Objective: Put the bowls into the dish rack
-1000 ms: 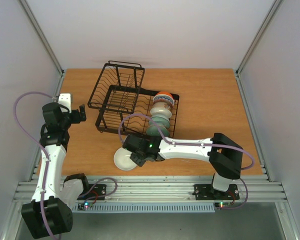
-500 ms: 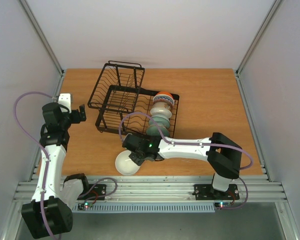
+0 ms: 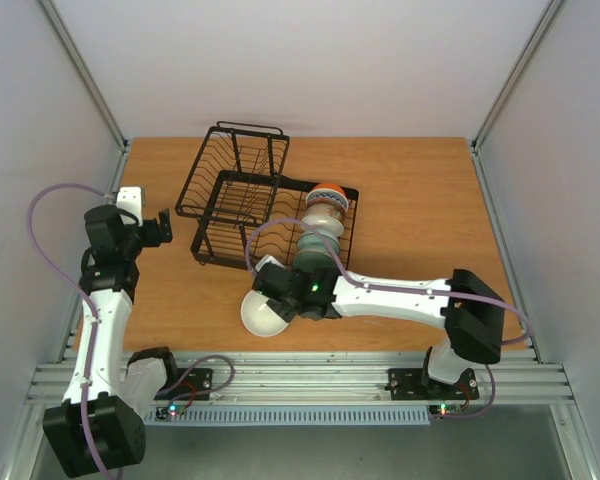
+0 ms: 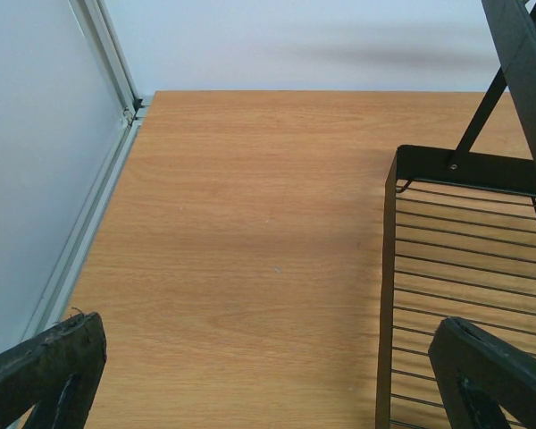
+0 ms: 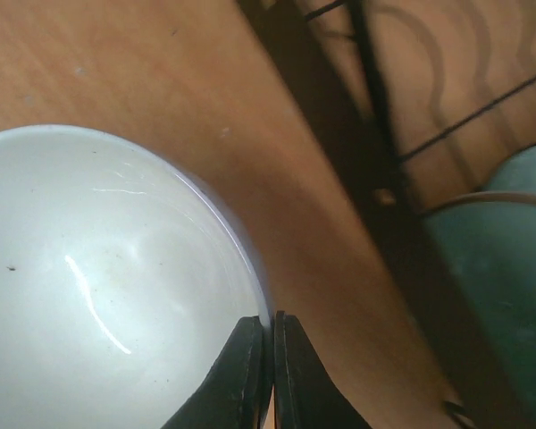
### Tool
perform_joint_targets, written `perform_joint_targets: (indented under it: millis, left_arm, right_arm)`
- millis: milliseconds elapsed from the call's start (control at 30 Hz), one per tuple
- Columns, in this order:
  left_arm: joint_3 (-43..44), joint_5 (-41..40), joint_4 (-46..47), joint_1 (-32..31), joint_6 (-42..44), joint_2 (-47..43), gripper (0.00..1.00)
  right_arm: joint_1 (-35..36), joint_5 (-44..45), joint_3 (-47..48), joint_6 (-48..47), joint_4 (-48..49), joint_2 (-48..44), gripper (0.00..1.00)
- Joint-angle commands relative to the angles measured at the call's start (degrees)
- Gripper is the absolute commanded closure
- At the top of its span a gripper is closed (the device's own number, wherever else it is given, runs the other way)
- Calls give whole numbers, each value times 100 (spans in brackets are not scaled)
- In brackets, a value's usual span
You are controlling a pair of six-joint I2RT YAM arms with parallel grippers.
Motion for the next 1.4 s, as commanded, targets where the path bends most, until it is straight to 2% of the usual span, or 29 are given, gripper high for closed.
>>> perform_joint_targets:
  millis: [0, 133, 467, 667, 900, 1233, 1367]
  left_arm:
    - [-21, 22, 301, 32, -7, -9, 1]
    - [119, 245, 45, 38, 120, -62, 1]
    - [946, 1792, -1652, 179, 719, -403, 2]
    - [1351, 3574, -3251, 181, 1263, -696, 3]
    - [2051, 5783, -5577, 181, 2414, -403, 4]
    - [3432, 6946, -8393, 173, 4705, 405, 1]
    - [3574, 7068, -8796, 164, 5210, 600, 1]
  right_arm:
    - [-42, 836, 165, -223, -160, -718, 99]
    - [-140, 710, 194, -313, -193, -1052, 99]
    - [-421, -356, 209, -322, -32, -1614, 99]
    - [-474, -782, 339, -347, 245, -1950, 99]
    - [-520, -710, 143, -328, 1118, -2537, 99]
    - [-520, -497, -25, -537, 2157, -2609, 99]
    - [-520, -451, -192, -648, 2589, -2705, 99]
